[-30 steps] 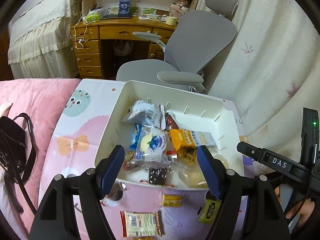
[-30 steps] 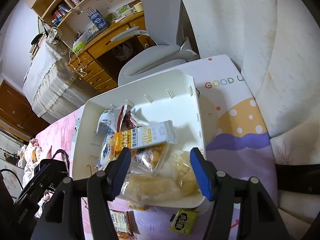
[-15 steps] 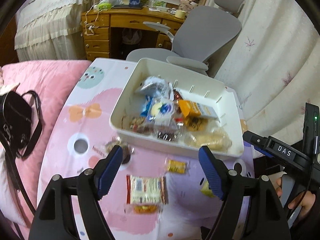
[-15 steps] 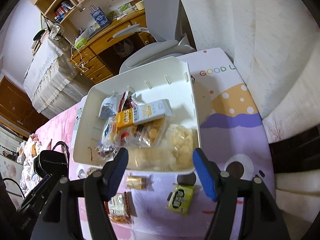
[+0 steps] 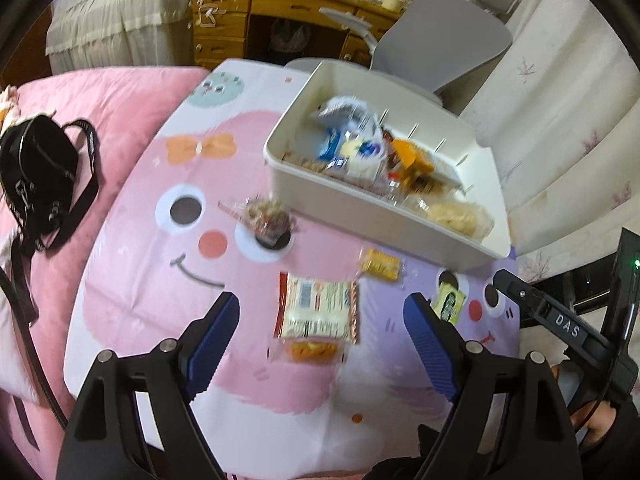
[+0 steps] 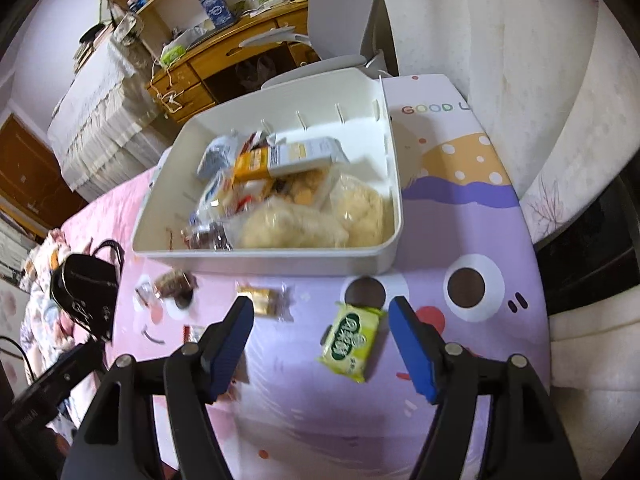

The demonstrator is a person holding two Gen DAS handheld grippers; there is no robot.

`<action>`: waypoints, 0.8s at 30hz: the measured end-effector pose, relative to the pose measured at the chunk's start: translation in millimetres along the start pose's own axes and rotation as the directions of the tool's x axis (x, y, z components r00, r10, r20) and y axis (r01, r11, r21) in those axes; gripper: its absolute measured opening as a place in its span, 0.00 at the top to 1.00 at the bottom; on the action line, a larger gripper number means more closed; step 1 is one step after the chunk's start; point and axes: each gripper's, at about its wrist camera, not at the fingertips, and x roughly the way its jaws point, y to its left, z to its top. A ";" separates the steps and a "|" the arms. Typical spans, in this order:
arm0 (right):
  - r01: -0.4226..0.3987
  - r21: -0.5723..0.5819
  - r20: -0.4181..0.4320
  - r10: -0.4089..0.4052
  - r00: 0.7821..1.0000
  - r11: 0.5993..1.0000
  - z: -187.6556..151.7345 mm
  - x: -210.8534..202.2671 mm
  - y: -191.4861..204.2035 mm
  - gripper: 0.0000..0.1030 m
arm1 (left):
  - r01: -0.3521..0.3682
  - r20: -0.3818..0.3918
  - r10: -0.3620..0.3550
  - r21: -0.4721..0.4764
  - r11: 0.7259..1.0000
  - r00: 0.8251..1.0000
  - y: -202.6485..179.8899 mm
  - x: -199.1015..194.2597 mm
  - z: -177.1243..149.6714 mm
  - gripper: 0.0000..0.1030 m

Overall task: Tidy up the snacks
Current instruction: 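Move both tools back toward the remaining snacks on the tablecloth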

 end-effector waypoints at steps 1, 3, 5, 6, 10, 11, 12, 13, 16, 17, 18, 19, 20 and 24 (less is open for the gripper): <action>0.004 -0.009 0.001 -0.004 1.000 1.000 -4.1 0.8 0.5 0.32 | -0.003 -0.014 0.002 -0.005 1.000 1.000 1.2 3.1 -1.9 0.19; 0.012 -0.029 0.000 -0.012 1.000 1.000 -12.0 3.6 1.1 0.32 | -0.012 -0.041 0.011 -0.010 1.000 0.999 3.1 10.1 -6.6 0.16; 0.015 -0.046 -0.006 -0.016 1.000 0.999 -19.4 7.8 1.4 0.32 | -0.021 -0.078 0.020 -0.011 1.000 0.997 4.2 19.4 -13.6 0.15; 0.015 -0.052 -0.009 -0.016 1.000 0.999 -22.5 10.1 2.0 0.32 | -0.022 -0.089 0.021 -0.011 1.000 0.996 4.4 23.1 -15.0 0.15; 0.014 -0.085 -0.020 -0.015 1.000 0.996 -36.9 19.5 4.2 0.32 | -0.013 -0.143 0.013 0.000 1.000 0.990 5.1 39.9 -29.0 0.15; 0.015 -0.098 -0.019 -0.017 1.000 0.995 -41.3 22.0 5.1 0.32 | -0.012 -0.152 0.013 0.004 1.000 0.988 5.2 44.0 -33.3 0.15; 0.016 -0.109 -0.018 -0.018 1.000 0.994 -44.9 23.5 6.2 0.32 | -0.008 -0.157 0.009 0.008 1.000 0.988 4.9 46.9 -36.2 0.15; 0.017 -0.123 -0.015 -0.019 1.000 0.992 -48.4 25.4 7.4 0.32 | -0.003 -0.158 0.006 0.014 1.000 0.987 4.8 50.1 -39.9 0.15; 0.034 -0.178 0.000 -0.035 0.999 0.983 -59.9 33.3 11.4 0.32 | -0.006 -0.153 0.010 0.031 1.000 0.988 5.5 58.6 -50.0 0.15; 0.042 -0.196 0.004 -0.042 0.999 0.980 -62.8 35.7 12.2 0.32 | -0.009 -0.149 0.014 0.034 0.999 0.989 6.4 62.1 -53.4 0.15; 0.054 -0.218 0.009 -0.053 0.999 0.975 -65.5 38.4 13.4 0.32 | -0.008 -0.146 0.013 0.034 0.999 0.989 7.0 64.6 -54.6 0.15; 0.068 -0.235 0.019 -0.065 0.998 0.970 -68.6 40.8 13.8 0.32 | -0.003 -0.140 0.007 0.032 0.999 0.990 8.2 66.3 -55.6 0.15; 0.079 -0.247 0.033 -0.073 0.997 0.966 -71.6 42.9 13.4 0.32 | 0.006 -0.126 -0.003 0.026 1.000 0.992 9.7 69.1 -56.9 0.15; 0.106 -0.269 0.054 -0.095 0.994 0.957 -77.9 52.6 10.4 0.32 | 0.031 -0.098 -0.030 0.006 0.999 0.995 12.1 82.0 -56.8 0.15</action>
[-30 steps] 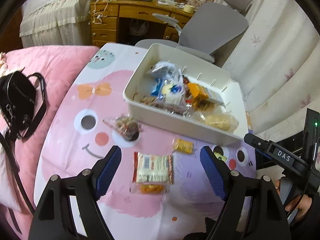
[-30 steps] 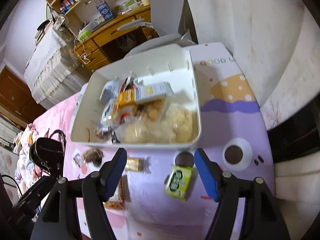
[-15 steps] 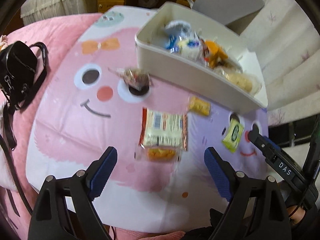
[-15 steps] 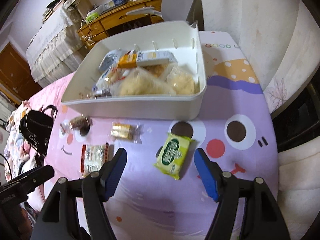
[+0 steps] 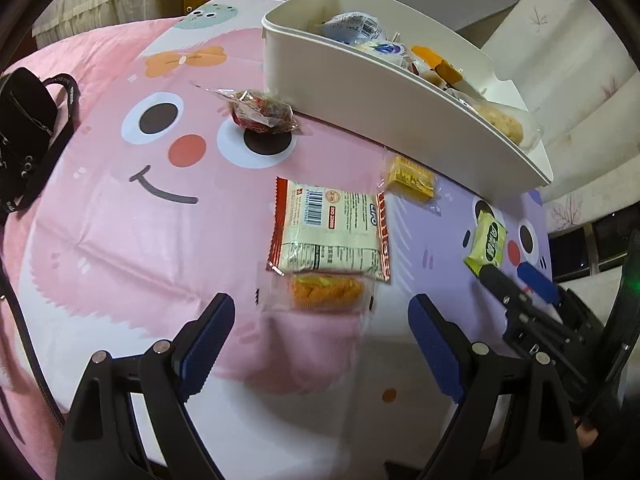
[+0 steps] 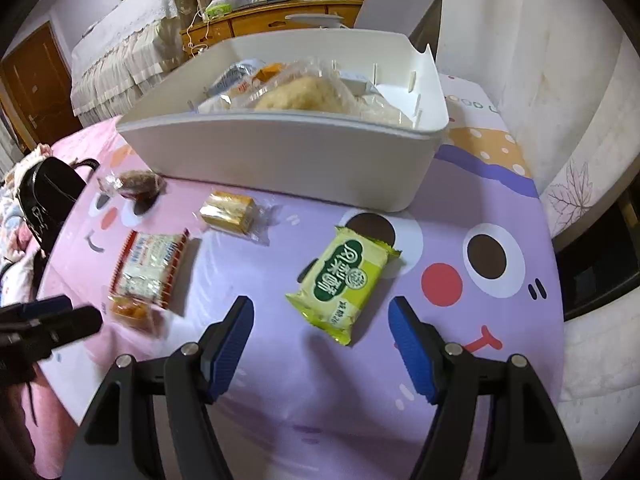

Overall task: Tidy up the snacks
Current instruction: 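Move both tools back toward the remaining snacks on the tablecloth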

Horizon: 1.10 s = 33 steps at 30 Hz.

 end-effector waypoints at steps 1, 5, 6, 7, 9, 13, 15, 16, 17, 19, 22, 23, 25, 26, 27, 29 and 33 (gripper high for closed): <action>0.003 -0.002 0.000 -0.003 1.000 1.000 -1.3 2.7 -0.2 0.32 | 0.004 0.003 -0.004 -0.002 1.000 1.000 0.0 2.7 0.6 0.15; 0.015 0.005 0.016 -0.015 1.000 1.000 -5.7 10.8 -1.0 0.32 | 0.005 0.017 -0.005 -0.007 1.000 1.000 -1.7 10.7 0.2 0.21; 0.017 0.008 0.019 -0.018 1.000 1.000 -6.3 12.7 -1.4 0.32 | 0.004 0.017 -0.004 -0.009 1.000 1.000 -2.2 11.4 0.2 0.21; 0.019 0.012 0.023 -0.020 1.000 1.000 -6.7 14.1 -1.8 0.32 | 0.008 0.017 -0.007 -0.013 1.000 1.000 -2.4 12.0 0.3 0.21; 0.020 0.018 0.026 -0.021 0.999 1.000 -6.6 16.7 -1.5 0.32 | 0.017 0.021 -0.017 -0.020 1.000 1.000 -2.1 13.2 0.7 0.21; 0.021 0.016 0.027 -0.022 0.999 1.000 -6.7 21.8 3.1 0.32 | 0.000 0.017 0.000 -0.010 1.000 1.000 -2.1 17.8 1.9 0.23; 0.026 0.017 0.039 -0.026 0.999 1.000 -6.7 23.1 6.0 0.32 | -0.012 0.013 0.012 -0.007 1.000 1.000 -2.1 20.3 2.8 0.28; 0.030 0.017 0.044 -0.030 0.999 0.999 -6.2 23.5 7.0 0.32 | -0.021 0.007 0.021 -0.002 1.000 1.000 -3.4 23.2 4.3 0.29; 0.038 0.015 0.049 -0.039 0.998 0.999 -5.6 24.5 8.2 0.32 | -0.024 0.002 0.024 0.002 1.000 1.000 -3.6 24.3 5.2 0.31; 0.053 0.010 0.055 -0.054 0.997 0.999 -4.2 26.4 9.9 0.32 | -0.024 0.001 0.024 0.011 1.000 1.000 -5.5 25.3 5.1 0.33; 0.069 0.017 0.054 -0.070 0.996 0.997 -2.3 30.8 8.8 0.32 | -0.025 -0.019 0.025 0.036 0.999 0.999 -10.8 29.9 3.7 0.33; 0.072 0.020 0.053 -0.073 0.996 0.997 -1.9 32.1 8.3 0.32 | -0.026 -0.025 0.028 0.045 0.999 0.999 -13.1 32.4 3.1 0.33; 0.081 0.026 0.048 -0.082 0.996 0.996 -1.9 35.2 6.4 0.32 | -0.038 -0.036 0.040 0.052 0.998 0.999 -14.5 35.9 0.4 0.34; 0.083 0.026 0.053 -0.084 0.995 0.996 -1.9 35.2 6.3 0.32 | -0.039 -0.032 0.040 0.053 0.998 0.999 -14.4 35.6 -0.9 0.34; 0.084 0.025 0.055 -0.085 0.995 0.996 -1.7 35.2 6.2 0.32 | -0.039 -0.030 0.040 0.055 0.998 0.999 -13.8 35.2 -1.8 0.35; 0.084 0.025 0.058 -0.086 0.995 0.996 -1.7 35.8 5.3 0.35 | -0.042 -0.025 0.044 0.064 0.997 0.999 -14.3 35.4 -1.6 0.35; 0.092 0.020 0.071 -0.093 0.993 0.996 -0.1 35.9 5.2 0.44 | -0.043 -0.012 0.044 0.061 0.997 0.999 -14.1 36.5 -0.6 0.36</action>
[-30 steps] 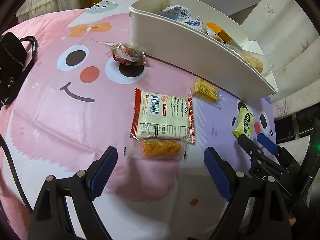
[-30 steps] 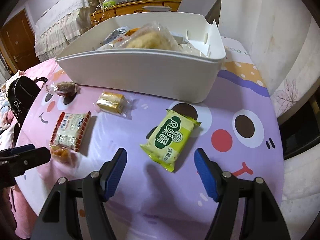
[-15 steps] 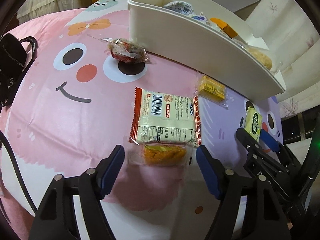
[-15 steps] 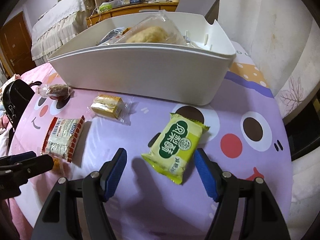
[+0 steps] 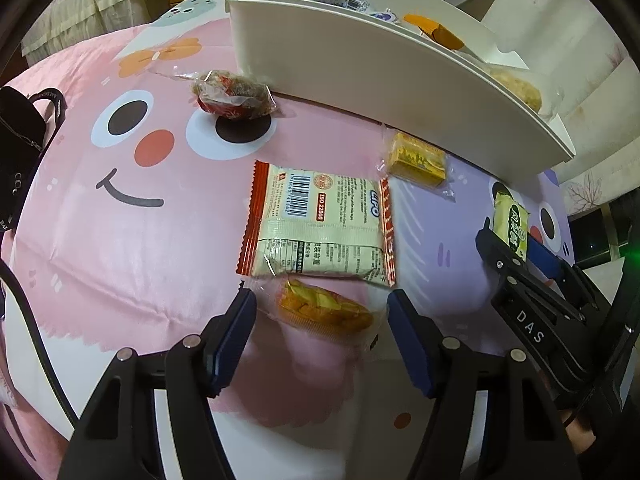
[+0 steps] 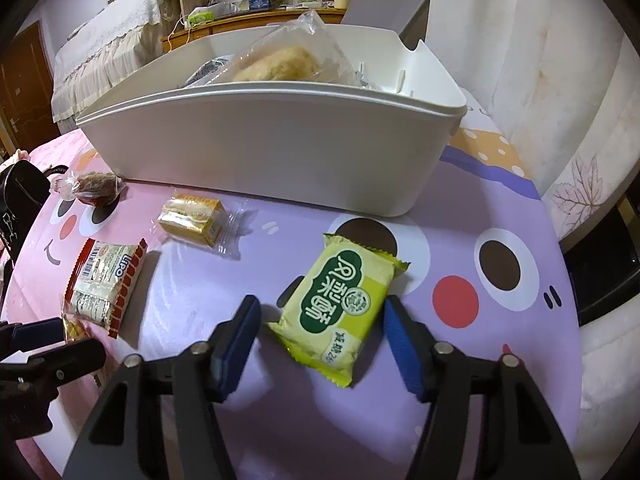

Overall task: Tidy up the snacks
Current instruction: 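Move both tools back toward the remaining snacks on the tablecloth, then close the right tool on the green-yellow biscuit packet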

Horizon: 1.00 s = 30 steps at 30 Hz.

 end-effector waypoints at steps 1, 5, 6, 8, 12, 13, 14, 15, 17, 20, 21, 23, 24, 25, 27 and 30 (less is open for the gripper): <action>-0.002 -0.004 0.001 0.002 1.000 1.000 0.1 -0.4 0.5 0.46 | 0.000 0.000 0.000 -0.004 1.000 1.000 0.3 0.2 0.3 0.36; -0.007 -0.016 0.000 0.007 1.000 1.000 -0.8 -2.4 4.2 0.56 | -0.004 0.008 0.004 -0.012 1.000 1.000 -1.3 1.6 1.2 0.39; -0.007 -0.021 0.000 0.007 1.000 1.000 -1.0 -2.8 5.4 0.57 | -0.001 0.012 0.001 -0.009 1.000 1.000 -1.5 1.2 1.2 0.42; -0.008 -0.029 -0.002 0.008 1.000 1.000 -1.9 -3.8 7.5 0.60 | 0.003 0.025 -0.003 0.001 1.000 1.000 -2.4 -0.5 0.6 0.45; -0.012 -0.031 -0.010 0.011 1.000 0.999 -4.4 -6.1 9.5 0.61 | 0.008 0.038 -0.008 -0.008 1.000 0.999 0.2 -2.9 -0.4 0.52; -0.011 -0.032 -0.012 0.010 1.000 0.999 -4.2 -6.6 9.5 0.62 | 0.010 0.041 -0.009 -0.015 1.000 0.999 1.7 -3.0 -0.8 0.53; -0.011 -0.033 -0.014 0.011 1.000 0.999 -4.7 -7.0 9.5 0.62 | 0.021 0.044 -0.020 -0.023 1.000 0.999 3.5 -3.1 -1.2 0.53; -0.012 -0.034 -0.015 0.011 1.000 0.999 -5.9 -7.5 9.6 0.62 | 0.026 0.045 -0.025 -0.027 0.999 0.999 4.7 -3.2 -1.6 0.54; -0.015 -0.034 -0.018 0.014 1.000 0.999 -6.4 -7.6 8.7 0.62 | 0.039 0.053 -0.037 -0.037 0.999 0.998 6.7 -3.2 -3.0 0.54; -0.019 -0.037 -0.022 0.019 1.000 0.999 -6.5 -7.9 8.3 0.62 | 0.042 0.060 -0.040 -0.039 0.998 0.997 6.7 -3.1 -4.2 0.55; -0.023 -0.039 -0.021 0.022 1.000 0.999 -6.1 -8.4 8.3 0.62 | 0.044 0.062 -0.042 -0.042 0.998 0.997 6.8 -3.2 -4.7 0.56; -0.030 -0.039 -0.021 0.030 0.999 0.999 -5.6 -10.0 8.1 0.62 | 0.044 0.062 -0.041 -0.048 0.998 0.997 9.2 -4.6 -6.8 0.56; -0.033 -0.040 -0.020 0.032 0.999 0.999 -5.5 -11.1 8.3 0.62 | 0.046 0.062 -0.042 -0.052 0.998 0.997 10.0 -4.8 -7.6 0.56; -0.039 -0.041 -0.019 0.038 0.999 0.998 -4.7 -12.4 8.6 0.62 | 0.049 0.063 -0.046 -0.056 0.997 0.997 10.8 -5.2 -8.1 0.56; -0.047 -0.046 -0.016 0.046 0.999 0.998 -4.0 -15.3 10.4 0.62 | 0.060 0.067 -0.055 -0.063 0.996 0.996 13.5 -6.2 -9.0 0.56; -0.064 -0.057 -0.002 0.064 0.998 0.996 -2.4 -20.5 14.0 0.62 | 0.074 0.073 -0.068 -0.080 0.994 0.995 17.0 -7.0 -10.5 0.56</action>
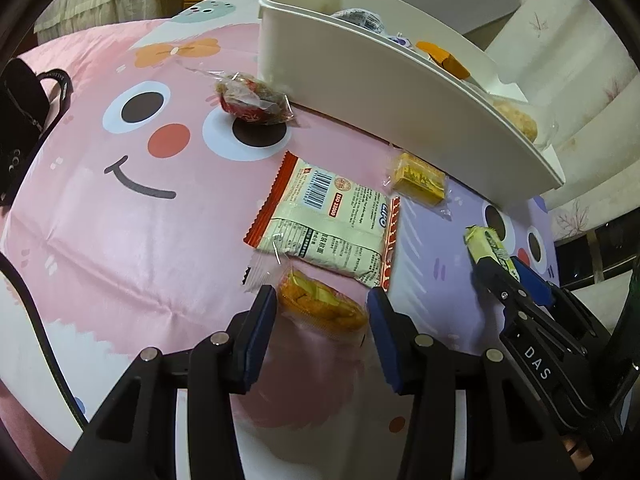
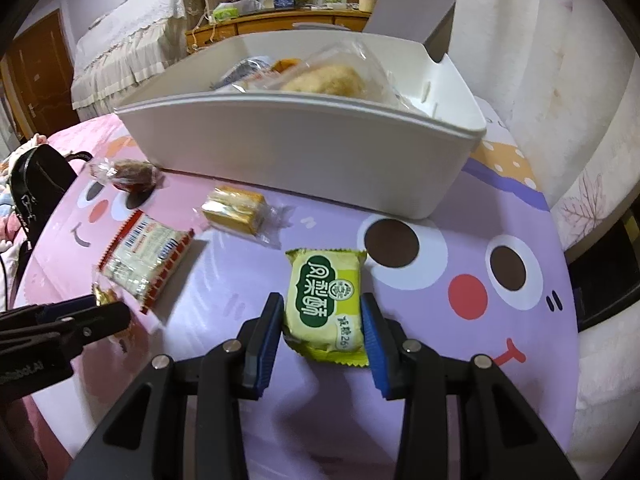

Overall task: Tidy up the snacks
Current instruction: 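Close the right tool on the green-yellow biscuit packet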

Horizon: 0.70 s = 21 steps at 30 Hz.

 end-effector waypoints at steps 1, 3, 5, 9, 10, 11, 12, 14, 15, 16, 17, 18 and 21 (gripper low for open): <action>-0.007 -0.004 0.006 0.007 1.000 1.000 0.9 -1.9 1.7 0.62 | 0.009 0.004 -0.009 -0.014 1.000 1.000 2.7 -1.0 -0.7 0.56; -0.019 -0.014 0.010 0.019 1.000 1.000 2.1 -4.0 5.4 0.62 | 0.019 0.010 -0.019 -0.029 0.999 1.000 6.7 -2.4 -1.8 0.56; -0.037 -0.030 0.022 0.038 0.999 0.999 4.2 -7.6 10.3 0.62 | 0.023 0.016 -0.022 -0.041 0.999 1.000 10.6 -4.1 -2.8 0.56; -0.084 -0.070 0.047 0.088 0.995 0.994 9.1 -15.8 21.1 0.63 | 0.028 0.033 -0.025 -0.069 0.997 0.999 19.3 -9.6 -4.6 0.56; -0.097 -0.080 0.051 0.101 0.994 0.992 10.3 -18.0 24.6 0.63 | 0.028 0.042 -0.024 -0.077 0.997 0.999 21.9 -12.8 -4.7 0.56; -0.111 -0.091 0.055 0.116 0.992 0.990 12.1 -19.8 28.5 0.63 | 0.027 0.050 -0.023 -0.080 0.996 0.999 22.5 -14.8 -4.1 0.56; -0.123 -0.100 0.060 0.129 0.990 0.987 13.8 -22.0 31.7 0.63 | 0.025 0.058 -0.020 -0.080 0.996 0.998 23.1 -17.7 -3.1 0.56; -0.145 -0.115 0.065 0.153 0.986 0.983 17.0 -25.6 37.4 0.63 | 0.019 0.081 -0.012 -0.077 0.997 0.997 24.6 -26.5 0.0 0.56; -0.159 -0.121 0.068 0.168 0.983 0.980 19.0 -28.0 40.4 0.63 | 0.017 0.087 -0.010 -0.077 0.997 0.996 24.9 -28.5 2.1 0.56; -0.171 -0.127 0.072 0.181 0.981 0.977 21.1 -30.7 43.1 0.63 | 0.013 0.099 -0.005 -0.078 0.997 0.995 25.9 -33.3 4.7 0.56; -0.179 -0.132 0.076 0.190 0.979 0.975 23.3 -33.0 45.0 0.63 | 0.017 0.109 -0.008 -0.078 0.997 0.994 25.6 -37.4 7.6 0.56; -0.185 -0.139 0.081 0.198 0.977 0.973 24.8 -35.0 47.4 0.63 | 0.021 0.116 -0.011 -0.079 0.997 0.993 25.0 -40.5 9.9 0.56; -0.207 -0.155 0.097 0.223 0.970 0.966 33.1 -43.5 52.3 0.63 | 0.032 0.143 -0.020 -0.082 0.996 0.989 24.1 -53.7 18.6 0.56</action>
